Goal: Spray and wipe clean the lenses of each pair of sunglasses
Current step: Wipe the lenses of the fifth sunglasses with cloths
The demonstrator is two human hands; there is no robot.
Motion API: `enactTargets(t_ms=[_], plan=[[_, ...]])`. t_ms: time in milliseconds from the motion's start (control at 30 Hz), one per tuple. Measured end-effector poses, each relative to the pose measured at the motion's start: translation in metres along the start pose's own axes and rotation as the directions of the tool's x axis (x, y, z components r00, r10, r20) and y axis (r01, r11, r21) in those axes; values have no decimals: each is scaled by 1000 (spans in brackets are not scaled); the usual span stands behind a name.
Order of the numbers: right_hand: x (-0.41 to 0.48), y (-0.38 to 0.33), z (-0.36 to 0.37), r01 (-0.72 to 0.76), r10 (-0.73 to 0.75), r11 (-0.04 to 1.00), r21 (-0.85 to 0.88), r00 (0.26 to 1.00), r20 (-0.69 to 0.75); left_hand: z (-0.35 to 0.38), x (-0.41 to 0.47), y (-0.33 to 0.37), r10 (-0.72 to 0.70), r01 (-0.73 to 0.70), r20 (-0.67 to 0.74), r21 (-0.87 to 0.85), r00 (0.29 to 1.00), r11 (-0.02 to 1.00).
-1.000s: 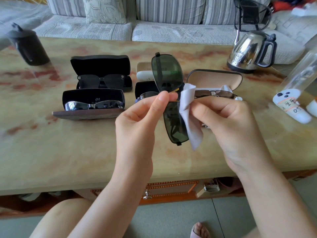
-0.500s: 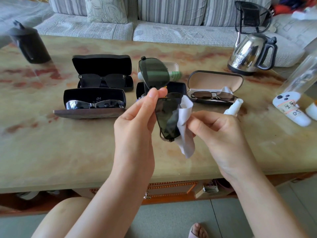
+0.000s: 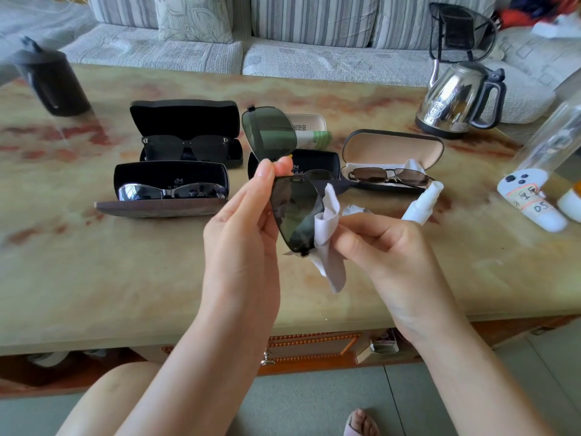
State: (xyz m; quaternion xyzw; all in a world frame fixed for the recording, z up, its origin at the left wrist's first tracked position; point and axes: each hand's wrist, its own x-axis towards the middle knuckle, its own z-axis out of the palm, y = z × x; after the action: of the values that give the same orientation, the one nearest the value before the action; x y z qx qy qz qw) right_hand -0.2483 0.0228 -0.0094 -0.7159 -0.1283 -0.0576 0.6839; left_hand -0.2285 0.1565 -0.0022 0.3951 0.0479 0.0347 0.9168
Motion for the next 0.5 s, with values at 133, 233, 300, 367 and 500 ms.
enactTargets(t_ms=[133,233,300,367,500], plan=[[0,-1,-1,-7,7,1000,28,999,31,-1,0,1,-19,18,18,14,1000,1000],[0,-1,-3,8,-8,1000,2,1000,11,0,-2,4,1,-4,37,87,999,996],[0,-1,-5,22,-23,999,-43,1000,-12,1,-3,6,45,-52,44,163,998,985],[1,-2,-6,49,-51,996,-81,998,-26,1,-5,9,81,-92,58,224,995,970],[3,-8,-7,106,-117,979,-176,991,-59,1,-7,8,63,-89,95,300,994,950]])
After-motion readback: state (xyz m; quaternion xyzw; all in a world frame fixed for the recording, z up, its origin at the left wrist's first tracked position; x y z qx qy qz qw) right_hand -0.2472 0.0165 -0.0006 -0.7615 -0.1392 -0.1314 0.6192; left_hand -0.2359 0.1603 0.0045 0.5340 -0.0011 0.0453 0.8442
